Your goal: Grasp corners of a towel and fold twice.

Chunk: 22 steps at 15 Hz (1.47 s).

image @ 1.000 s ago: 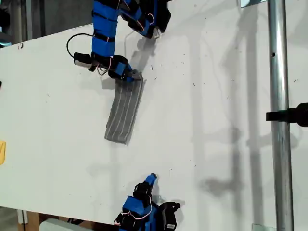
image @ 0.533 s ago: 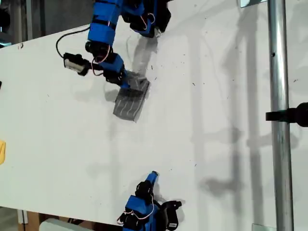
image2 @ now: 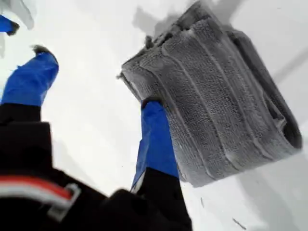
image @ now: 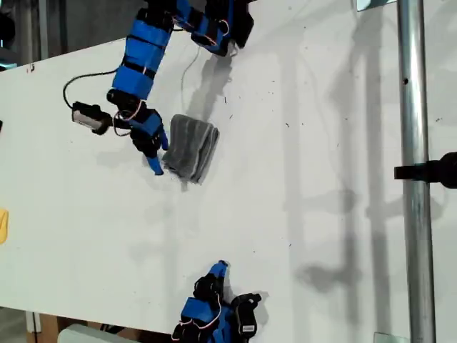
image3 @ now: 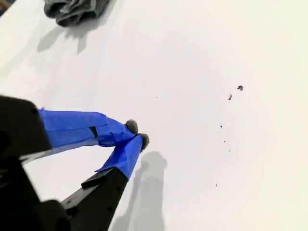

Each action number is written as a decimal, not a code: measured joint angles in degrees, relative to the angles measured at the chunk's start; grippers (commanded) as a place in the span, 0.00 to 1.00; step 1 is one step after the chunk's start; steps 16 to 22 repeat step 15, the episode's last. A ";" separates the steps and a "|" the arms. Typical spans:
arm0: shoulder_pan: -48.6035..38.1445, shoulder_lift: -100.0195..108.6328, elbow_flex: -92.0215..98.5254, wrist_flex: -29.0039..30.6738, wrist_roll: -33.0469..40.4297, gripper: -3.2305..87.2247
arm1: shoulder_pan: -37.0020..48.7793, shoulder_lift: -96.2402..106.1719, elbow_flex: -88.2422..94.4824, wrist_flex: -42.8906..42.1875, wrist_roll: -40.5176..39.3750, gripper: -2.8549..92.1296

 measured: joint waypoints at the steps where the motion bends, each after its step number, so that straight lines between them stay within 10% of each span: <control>1: -0.53 0.00 0.00 0.00 0.18 0.03 | 2.90 9.76 7.56 0.09 -0.09 0.11; 4: -0.70 0.00 0.00 0.00 2.90 0.03 | -0.35 34.54 35.24 -3.16 0.62 0.09; 9: -0.79 0.00 0.00 0.26 39.90 0.03 | -8.44 72.07 75.23 -1.41 7.91 0.03; 22: -0.79 0.09 0.00 0.26 41.31 0.03 | -10.02 96.59 82.97 11.34 15.38 0.06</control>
